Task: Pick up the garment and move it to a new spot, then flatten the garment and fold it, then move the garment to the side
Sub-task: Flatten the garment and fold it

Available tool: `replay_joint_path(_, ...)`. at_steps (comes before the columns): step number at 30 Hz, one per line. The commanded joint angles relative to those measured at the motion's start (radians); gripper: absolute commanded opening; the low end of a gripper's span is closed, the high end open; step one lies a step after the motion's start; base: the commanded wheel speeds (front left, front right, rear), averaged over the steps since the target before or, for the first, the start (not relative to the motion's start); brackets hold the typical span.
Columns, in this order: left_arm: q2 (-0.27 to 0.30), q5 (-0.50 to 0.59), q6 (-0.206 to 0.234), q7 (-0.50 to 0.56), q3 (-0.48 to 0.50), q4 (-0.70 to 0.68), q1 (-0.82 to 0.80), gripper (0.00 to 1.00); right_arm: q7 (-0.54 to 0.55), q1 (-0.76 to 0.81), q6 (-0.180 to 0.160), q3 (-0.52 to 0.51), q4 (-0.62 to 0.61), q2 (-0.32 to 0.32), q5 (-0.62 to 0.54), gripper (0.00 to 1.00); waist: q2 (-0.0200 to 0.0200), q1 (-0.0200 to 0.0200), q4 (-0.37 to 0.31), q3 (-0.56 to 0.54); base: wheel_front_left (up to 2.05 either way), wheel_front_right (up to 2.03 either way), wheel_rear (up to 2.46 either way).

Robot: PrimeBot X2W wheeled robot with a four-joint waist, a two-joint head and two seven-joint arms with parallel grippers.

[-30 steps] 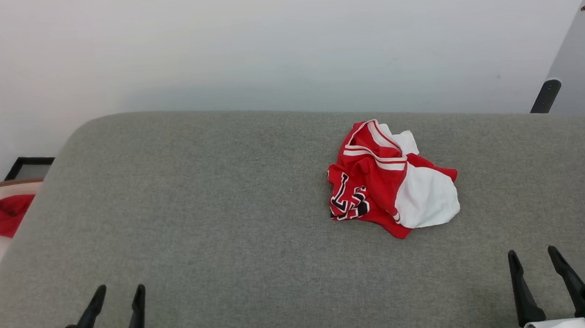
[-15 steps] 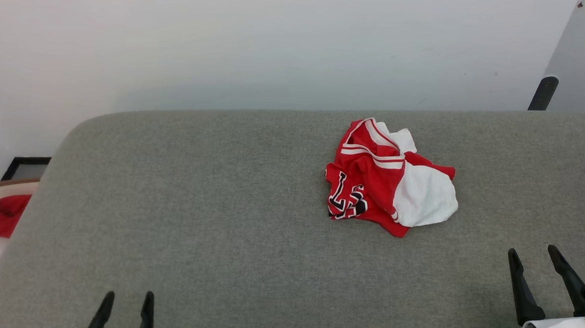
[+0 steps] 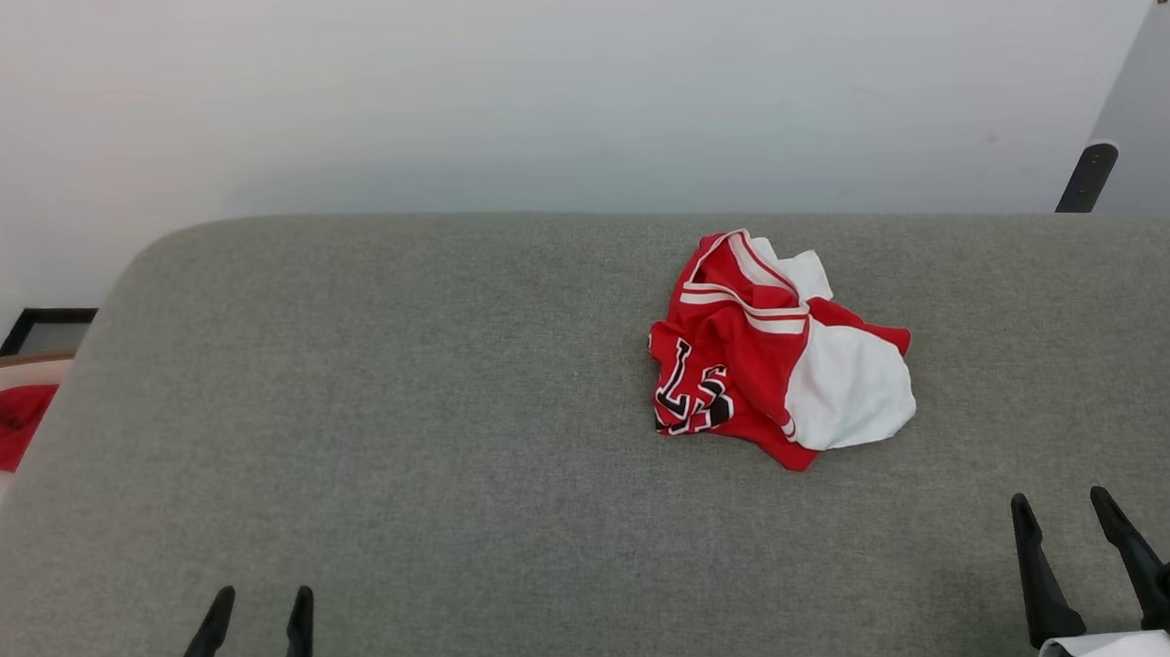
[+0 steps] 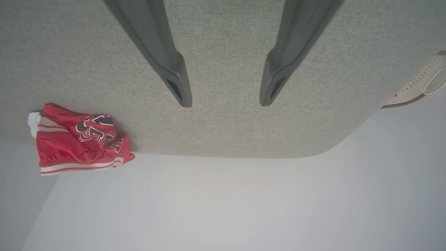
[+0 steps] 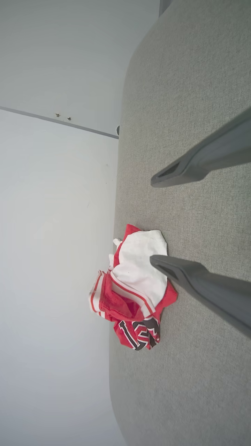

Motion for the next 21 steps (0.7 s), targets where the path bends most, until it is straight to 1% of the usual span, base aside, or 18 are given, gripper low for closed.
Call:
replay_joint_path(1,-0.002,0.011,-0.007,0.000,0.004,0.002,0.000,1.00,-0.002,-0.009,-0.001,0.003,0.002,0.001,0.004,1.00,-0.0001,0.0000,0.000,0.002,0.00,0.00,0.00)
replay_joint_path(8,-0.011,0.012,-0.006,0.000,0.003,0.005,-0.003,1.00,0.003,-0.016,-0.001,0.010,0.010,0.000,0.001,1.00,-0.0001,0.0000,-0.001,0.006,0.00,0.00,0.00)
replay_joint_path(14,-0.016,0.008,-0.007,0.000,-0.010,-0.001,-0.008,1.00,0.033,-0.037,-0.001,0.041,0.014,-0.018,0.000,1.00,-0.0001,0.0000,0.006,0.016,0.00,0.00,0.00)
replay_joint_path(18,-0.022,-0.003,-0.007,0.000,-0.017,-0.002,-0.017,1.00,0.076,-0.061,-0.001,0.075,0.017,-0.043,0.012,1.00,-0.0001,0.0000,0.016,0.029,0.00,0.00,0.00)
replay_joint_path(21,-0.027,-0.004,-0.007,0.000,-0.022,-0.003,-0.022,1.00,0.124,-0.091,-0.001,0.121,0.018,-0.074,0.022,1.00,-0.0001,0.0000,0.022,0.040,0.00,0.00,0.00)
